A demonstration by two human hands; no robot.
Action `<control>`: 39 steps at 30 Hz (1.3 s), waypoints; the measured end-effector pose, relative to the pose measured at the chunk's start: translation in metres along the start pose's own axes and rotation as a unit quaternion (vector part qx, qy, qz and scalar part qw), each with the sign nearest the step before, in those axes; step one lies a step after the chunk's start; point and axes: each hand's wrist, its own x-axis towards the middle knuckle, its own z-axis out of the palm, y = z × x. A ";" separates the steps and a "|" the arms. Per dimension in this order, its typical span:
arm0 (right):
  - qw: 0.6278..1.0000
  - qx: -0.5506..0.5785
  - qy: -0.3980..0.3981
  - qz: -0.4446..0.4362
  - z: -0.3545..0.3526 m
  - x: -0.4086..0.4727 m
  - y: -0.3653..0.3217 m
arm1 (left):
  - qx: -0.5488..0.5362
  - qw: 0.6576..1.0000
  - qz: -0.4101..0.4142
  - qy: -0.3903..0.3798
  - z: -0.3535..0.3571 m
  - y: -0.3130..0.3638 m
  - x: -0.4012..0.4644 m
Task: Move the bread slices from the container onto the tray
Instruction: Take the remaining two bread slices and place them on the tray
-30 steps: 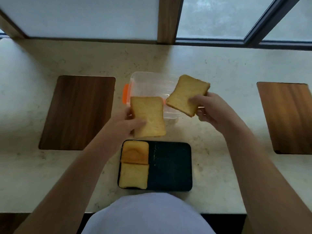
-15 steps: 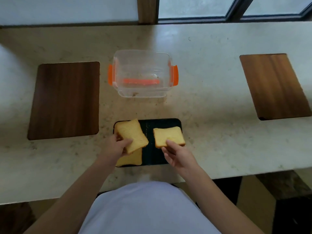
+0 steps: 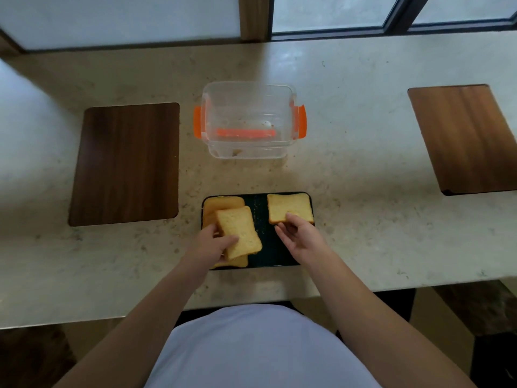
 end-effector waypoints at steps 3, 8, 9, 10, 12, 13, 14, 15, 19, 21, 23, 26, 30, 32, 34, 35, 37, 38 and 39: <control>1.000 -0.022 -0.003 -0.012 -0.006 0.002 0.005 | 0.002 1.000 0.000 -0.012 0.001 -0.004 0.002; 0.998 -0.062 0.002 -0.034 -0.022 0.005 0.011 | 0.012 1.000 0.000 -0.024 0.001 -0.008 0.007; 0.997 -0.064 0.001 -0.035 -0.023 0.006 0.010 | 0.013 1.000 0.000 -0.025 0.001 -0.008 0.008; 0.997 -0.062 -0.001 -0.035 -0.023 0.007 0.008 | 0.013 1.000 0.001 -0.026 0.001 -0.008 0.009; 0.998 -0.058 -0.002 -0.035 -0.022 0.008 0.006 | 0.008 1.000 0.004 -0.029 0.002 -0.007 0.011; 0.998 -0.058 -0.002 -0.034 -0.021 0.008 0.005 | 0.006 0.999 0.005 -0.031 0.003 -0.006 0.012; 0.998 -0.059 -0.002 -0.034 -0.020 0.009 0.004 | 0.006 0.999 0.006 -0.033 0.004 -0.005 0.013; 0.998 -0.060 -0.002 -0.033 -0.020 0.010 0.004 | 0.007 0.999 0.008 -0.035 0.004 -0.004 0.014; 0.997 -0.065 -0.007 -0.028 -0.017 0.010 0.004 | 0.016 0.999 0.010 -0.041 0.008 -0.003 0.018; 0.997 -0.073 -0.010 -0.018 -0.017 0.008 0.004 | 0.022 0.999 0.008 -0.045 0.010 -0.004 0.020; 0.997 -0.079 -0.015 -0.005 -0.019 0.005 0.001 | 0.025 0.999 0.006 -0.046 0.013 -0.003 0.021; 0.986 -0.166 -0.023 0.010 -0.020 -0.005 -0.001 | 0.015 0.998 -0.003 -0.055 0.018 -0.002 0.021; 0.929 -0.355 -0.090 -0.054 -0.025 -0.017 -0.004 | 0.058 0.992 -0.004 -0.110 0.026 0.007 0.020; 0.911 -0.382 -0.111 -0.106 -0.026 -0.022 -0.012 | 0.093 0.985 0.003 -0.146 0.028 0.015 0.021; 0.909 -0.377 -0.128 -0.126 -0.026 -0.024 -0.021 | 0.090 0.982 0.010 -0.164 0.032 0.021 0.021; 0.911 -0.369 -0.136 -0.121 -0.025 -0.024 -0.026 | 0.074 0.983 0.014 -0.165 0.034 0.024 0.020; 0.915 -0.357 -0.155 -0.101 -0.025 -0.024 -0.034 | 0.010 0.986 0.020 -0.163 0.041 0.027 0.020; 0.917 -0.353 -0.164 -0.089 -0.026 -0.024 -0.037 | -0.034 0.985 0.017 -0.168 0.044 0.028 0.020; 0.918 -0.347 -0.175 -0.077 -0.027 -0.025 -0.038 | -0.075 0.982 0.010 -0.175 0.047 0.028 0.019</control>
